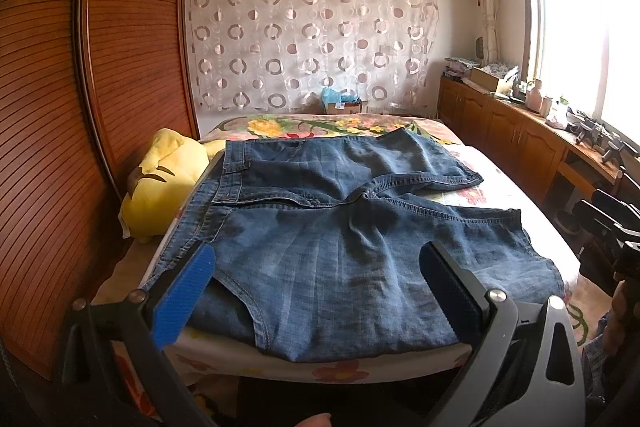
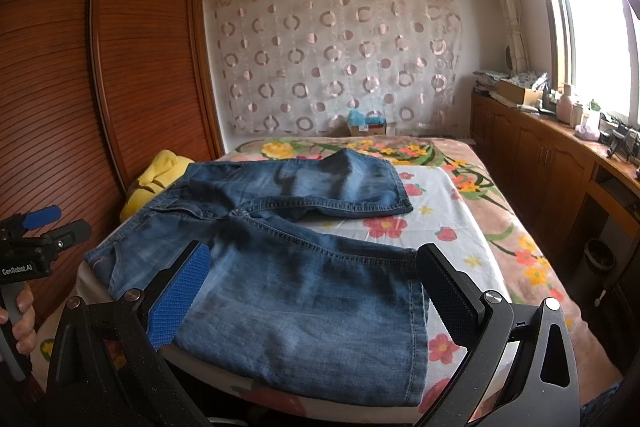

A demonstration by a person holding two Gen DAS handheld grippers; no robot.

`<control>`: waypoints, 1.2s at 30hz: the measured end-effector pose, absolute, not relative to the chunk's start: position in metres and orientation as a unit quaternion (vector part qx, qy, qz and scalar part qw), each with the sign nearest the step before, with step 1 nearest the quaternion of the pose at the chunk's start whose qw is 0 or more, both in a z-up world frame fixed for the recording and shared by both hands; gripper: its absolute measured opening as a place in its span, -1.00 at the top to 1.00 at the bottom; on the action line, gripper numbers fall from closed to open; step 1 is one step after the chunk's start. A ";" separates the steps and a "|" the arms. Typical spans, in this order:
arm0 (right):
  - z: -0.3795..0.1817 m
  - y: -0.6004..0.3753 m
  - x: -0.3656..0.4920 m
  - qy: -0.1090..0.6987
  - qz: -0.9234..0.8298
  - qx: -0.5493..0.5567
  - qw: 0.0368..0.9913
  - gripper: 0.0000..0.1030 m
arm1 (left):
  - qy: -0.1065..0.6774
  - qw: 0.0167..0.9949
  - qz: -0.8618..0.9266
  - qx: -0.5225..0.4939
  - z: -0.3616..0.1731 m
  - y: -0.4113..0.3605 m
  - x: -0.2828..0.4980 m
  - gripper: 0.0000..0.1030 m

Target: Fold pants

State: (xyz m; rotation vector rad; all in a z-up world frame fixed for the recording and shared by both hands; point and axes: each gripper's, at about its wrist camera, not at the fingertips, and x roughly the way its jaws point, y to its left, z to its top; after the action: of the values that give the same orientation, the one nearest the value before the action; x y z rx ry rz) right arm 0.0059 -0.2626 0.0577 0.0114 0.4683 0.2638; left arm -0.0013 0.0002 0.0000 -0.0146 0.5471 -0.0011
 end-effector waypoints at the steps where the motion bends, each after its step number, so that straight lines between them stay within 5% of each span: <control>1: 0.057 -0.263 0.006 0.232 0.130 0.006 0.964 -1.00 | 0.270 0.963 -0.001 -0.007 0.000 0.000 -0.001 -0.99; 36: 0.059 -0.264 0.006 0.232 0.130 0.006 0.964 -1.00 | 0.265 0.964 -0.002 -0.009 0.003 -0.006 -0.004 -0.99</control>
State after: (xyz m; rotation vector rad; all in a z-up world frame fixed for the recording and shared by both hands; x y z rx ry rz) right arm 0.0056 -0.2637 0.0587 0.0125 0.4690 0.2637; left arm -0.0037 -0.0059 0.0030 -0.0172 0.5374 -0.0038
